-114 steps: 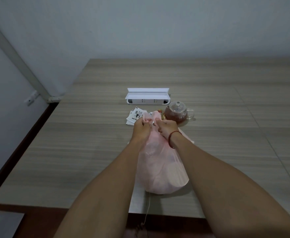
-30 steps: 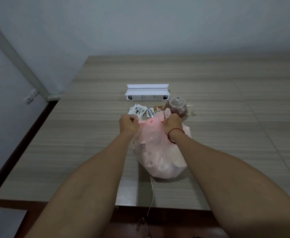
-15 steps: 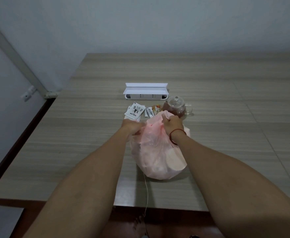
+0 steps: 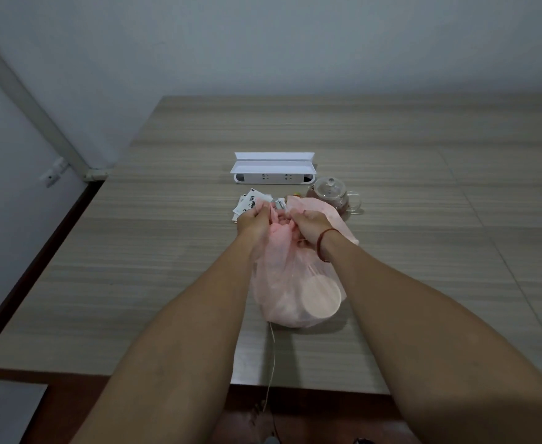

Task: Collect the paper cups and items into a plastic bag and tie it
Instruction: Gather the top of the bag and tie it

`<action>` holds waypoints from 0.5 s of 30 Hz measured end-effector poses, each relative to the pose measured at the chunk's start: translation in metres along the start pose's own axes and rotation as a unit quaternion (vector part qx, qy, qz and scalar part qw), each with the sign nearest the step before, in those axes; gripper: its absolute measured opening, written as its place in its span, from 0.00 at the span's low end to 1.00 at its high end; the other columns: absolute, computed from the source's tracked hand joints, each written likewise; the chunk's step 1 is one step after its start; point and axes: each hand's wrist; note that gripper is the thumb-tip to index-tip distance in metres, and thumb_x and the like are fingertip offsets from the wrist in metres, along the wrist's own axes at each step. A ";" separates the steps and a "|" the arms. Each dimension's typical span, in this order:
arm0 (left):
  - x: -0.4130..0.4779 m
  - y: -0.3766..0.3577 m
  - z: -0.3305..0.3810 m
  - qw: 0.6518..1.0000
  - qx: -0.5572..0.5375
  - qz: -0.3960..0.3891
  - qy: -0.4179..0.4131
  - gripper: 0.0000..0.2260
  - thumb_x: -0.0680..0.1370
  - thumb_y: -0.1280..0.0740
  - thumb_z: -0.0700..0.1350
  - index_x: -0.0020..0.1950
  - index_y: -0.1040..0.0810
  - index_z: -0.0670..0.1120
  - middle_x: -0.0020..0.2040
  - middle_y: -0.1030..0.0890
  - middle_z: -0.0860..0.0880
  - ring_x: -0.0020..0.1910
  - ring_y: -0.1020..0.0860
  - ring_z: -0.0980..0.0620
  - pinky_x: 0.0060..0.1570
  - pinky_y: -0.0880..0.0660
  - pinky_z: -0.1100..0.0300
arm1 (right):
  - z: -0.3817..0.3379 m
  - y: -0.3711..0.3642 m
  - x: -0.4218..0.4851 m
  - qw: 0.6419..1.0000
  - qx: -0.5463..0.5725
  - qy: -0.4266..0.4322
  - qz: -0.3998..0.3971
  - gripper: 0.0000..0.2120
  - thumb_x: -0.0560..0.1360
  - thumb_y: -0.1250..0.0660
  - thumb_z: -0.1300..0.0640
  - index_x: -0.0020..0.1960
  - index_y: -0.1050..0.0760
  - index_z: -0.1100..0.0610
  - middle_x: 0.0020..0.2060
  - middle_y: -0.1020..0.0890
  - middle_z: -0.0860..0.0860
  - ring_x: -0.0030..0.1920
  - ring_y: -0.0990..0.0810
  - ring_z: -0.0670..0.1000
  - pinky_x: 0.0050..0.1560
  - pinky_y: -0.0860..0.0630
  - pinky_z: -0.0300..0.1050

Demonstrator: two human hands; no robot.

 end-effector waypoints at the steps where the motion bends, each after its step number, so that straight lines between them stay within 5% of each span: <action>1: -0.001 0.000 0.000 1.000 -0.005 0.004 0.016 0.10 0.82 0.39 0.41 0.45 0.20 0.42 0.37 0.18 0.47 0.29 0.18 0.54 0.33 0.20 0.64 | 0.002 0.001 0.002 1.000 0.007 -0.013 0.018 0.14 0.79 0.41 0.55 0.37 0.25 0.53 0.26 0.27 0.50 0.23 0.34 0.47 0.23 0.37 0.35; 4: -0.001 0.003 -0.003 0.999 0.004 0.023 0.043 0.11 0.82 0.39 0.44 0.44 0.20 0.44 0.34 0.20 0.48 0.30 0.21 0.54 0.33 0.22 0.63 | 0.010 0.002 0.005 0.995 0.073 -0.059 0.036 0.07 0.77 0.39 0.57 0.43 0.24 0.56 0.25 0.26 0.49 0.20 0.37 0.46 0.21 0.42 0.34; 6: -0.003 0.000 -0.006 0.998 0.029 0.030 0.046 0.12 0.82 0.40 0.45 0.44 0.21 0.44 0.29 0.25 0.50 0.26 0.26 0.55 0.28 0.26 0.66 | 0.013 -0.002 0.001 0.995 0.060 -0.074 0.039 0.05 0.74 0.34 0.55 0.45 0.24 0.56 0.26 0.23 0.49 0.22 0.30 0.47 0.22 0.38 0.35; 9: -0.007 -0.004 -0.008 0.994 0.102 0.019 0.038 0.13 0.83 0.42 0.49 0.46 0.21 0.46 0.21 0.29 0.53 0.18 0.32 0.58 0.20 0.37 0.70 | 0.016 -0.008 0.000 0.997 0.016 -0.064 0.032 0.12 0.74 0.36 0.54 0.55 0.23 0.56 0.47 0.17 0.55 0.42 0.21 0.53 0.33 0.29 0.39; 10: -0.009 -0.004 -0.007 0.992 0.117 0.006 0.043 0.15 0.83 0.43 0.51 0.44 0.22 0.47 0.18 0.29 0.55 0.15 0.33 0.59 0.18 0.39 0.72 | 0.014 -0.009 -0.001 0.997 0.019 -0.064 0.024 0.12 0.74 0.38 0.55 0.54 0.22 0.57 0.48 0.16 0.55 0.43 0.20 0.53 0.37 0.27 0.40; 12: -0.011 -0.006 -0.002 0.990 0.112 -0.026 0.076 0.16 0.83 0.46 0.49 0.43 0.22 0.47 0.16 0.29 0.56 0.13 0.34 0.59 0.17 0.40 0.73 | 0.011 -0.008 -0.001 0.994 0.078 -0.077 0.011 0.14 0.74 0.43 0.56 0.47 0.20 0.60 0.38 0.16 0.55 0.38 0.19 0.53 0.42 0.23 0.43; 15: -0.014 -0.007 0.006 0.989 0.029 -0.050 0.136 0.14 0.77 0.49 0.41 0.40 0.25 0.43 0.18 0.33 0.53 0.15 0.37 0.57 0.17 0.43 0.71 | 0.009 -0.003 0.001 0.984 0.143 -0.099 0.034 0.16 0.76 0.47 0.59 0.31 0.29 0.58 0.18 0.24 0.50 0.22 0.24 0.47 0.26 0.28 0.37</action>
Point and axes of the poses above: each hand's wrist, its own x-axis towards the middle knuckle, its own y-axis out of the back of the hand, z = x × y
